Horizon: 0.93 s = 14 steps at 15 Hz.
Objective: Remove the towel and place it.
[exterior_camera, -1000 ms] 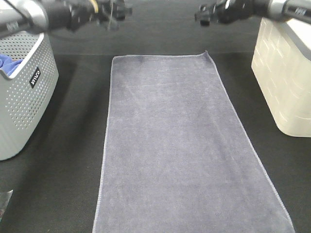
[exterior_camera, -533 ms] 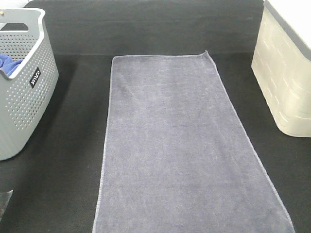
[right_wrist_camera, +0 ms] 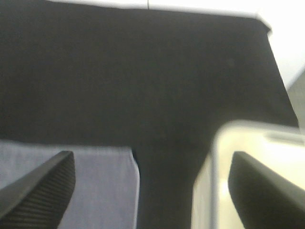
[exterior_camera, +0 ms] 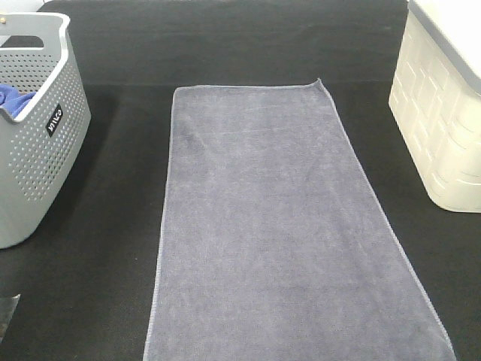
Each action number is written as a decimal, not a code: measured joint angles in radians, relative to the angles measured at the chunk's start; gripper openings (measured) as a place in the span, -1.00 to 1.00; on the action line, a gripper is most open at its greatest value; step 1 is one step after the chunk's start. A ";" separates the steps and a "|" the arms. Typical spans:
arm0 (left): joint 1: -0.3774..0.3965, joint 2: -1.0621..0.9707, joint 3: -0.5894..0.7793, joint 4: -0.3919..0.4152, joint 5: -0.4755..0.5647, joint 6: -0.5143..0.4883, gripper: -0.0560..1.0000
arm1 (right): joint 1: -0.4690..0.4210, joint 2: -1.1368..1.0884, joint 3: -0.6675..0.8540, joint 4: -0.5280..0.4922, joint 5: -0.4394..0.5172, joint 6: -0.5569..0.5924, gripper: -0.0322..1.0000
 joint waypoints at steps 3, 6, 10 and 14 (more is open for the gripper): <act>0.000 -0.048 0.000 -0.031 0.197 0.069 0.49 | 0.000 -0.052 0.000 0.012 0.228 -0.003 0.66; 0.000 -0.108 0.035 -0.123 0.206 0.150 0.49 | 0.000 -0.071 0.061 0.042 0.268 -0.037 0.66; -0.005 -0.300 0.346 -0.139 0.206 0.158 0.49 | 0.000 -0.172 0.298 0.109 0.272 -0.053 0.66; -0.005 -0.583 0.807 -0.140 0.210 0.104 0.49 | 0.001 -0.364 0.668 0.137 0.273 -0.055 0.66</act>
